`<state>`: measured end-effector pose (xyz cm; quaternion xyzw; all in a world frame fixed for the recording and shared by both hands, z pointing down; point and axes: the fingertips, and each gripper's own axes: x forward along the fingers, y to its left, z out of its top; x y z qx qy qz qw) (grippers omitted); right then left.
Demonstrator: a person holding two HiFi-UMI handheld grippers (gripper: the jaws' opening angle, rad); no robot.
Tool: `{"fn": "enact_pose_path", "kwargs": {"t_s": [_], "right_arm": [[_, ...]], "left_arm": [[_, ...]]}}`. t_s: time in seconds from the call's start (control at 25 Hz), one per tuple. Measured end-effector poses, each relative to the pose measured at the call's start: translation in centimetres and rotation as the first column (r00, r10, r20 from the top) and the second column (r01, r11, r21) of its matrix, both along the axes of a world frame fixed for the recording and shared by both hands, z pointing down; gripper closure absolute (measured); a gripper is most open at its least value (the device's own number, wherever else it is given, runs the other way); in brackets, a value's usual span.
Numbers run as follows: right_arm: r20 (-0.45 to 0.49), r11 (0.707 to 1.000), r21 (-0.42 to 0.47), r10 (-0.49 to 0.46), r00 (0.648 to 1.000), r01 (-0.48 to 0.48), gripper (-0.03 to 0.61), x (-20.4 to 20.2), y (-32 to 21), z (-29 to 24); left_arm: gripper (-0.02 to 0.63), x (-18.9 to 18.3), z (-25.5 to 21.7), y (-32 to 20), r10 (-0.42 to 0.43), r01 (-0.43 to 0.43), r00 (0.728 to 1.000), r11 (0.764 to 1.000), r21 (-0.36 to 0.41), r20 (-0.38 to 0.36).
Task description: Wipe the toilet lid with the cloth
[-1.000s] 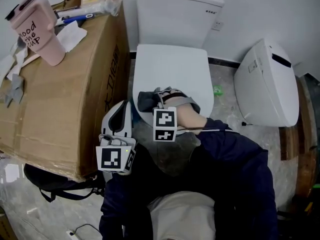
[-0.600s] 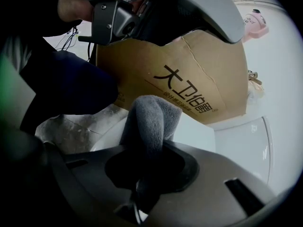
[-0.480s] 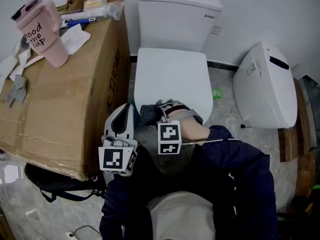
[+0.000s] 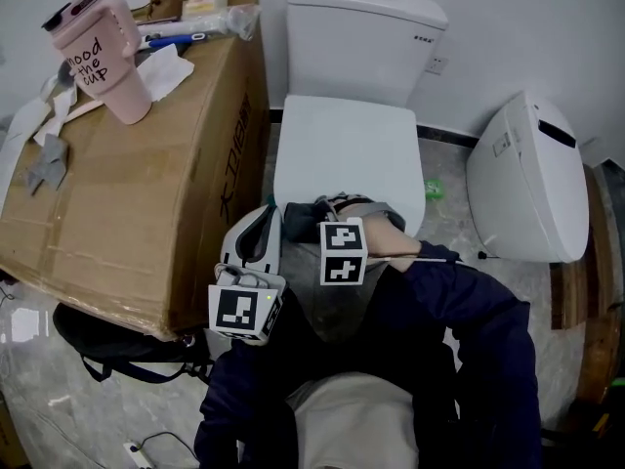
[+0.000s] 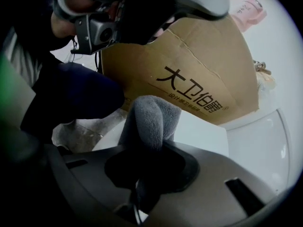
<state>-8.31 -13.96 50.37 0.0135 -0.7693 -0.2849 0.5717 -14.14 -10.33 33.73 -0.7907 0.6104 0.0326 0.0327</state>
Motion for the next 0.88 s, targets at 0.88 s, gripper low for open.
{"fn": "enact_pose_path", "kwargs": {"t_s": [0.88], "right_arm": [[0.12, 0.84, 0.52, 0.112, 0.987, -0.158, 0.511, -9.3, -33.1, -5.1]], "left_arm": [[0.598, -1.0, 1.7, 3.5, -0.125, 0.125, 0.992, 0.989, -0.075, 0.011]]}}
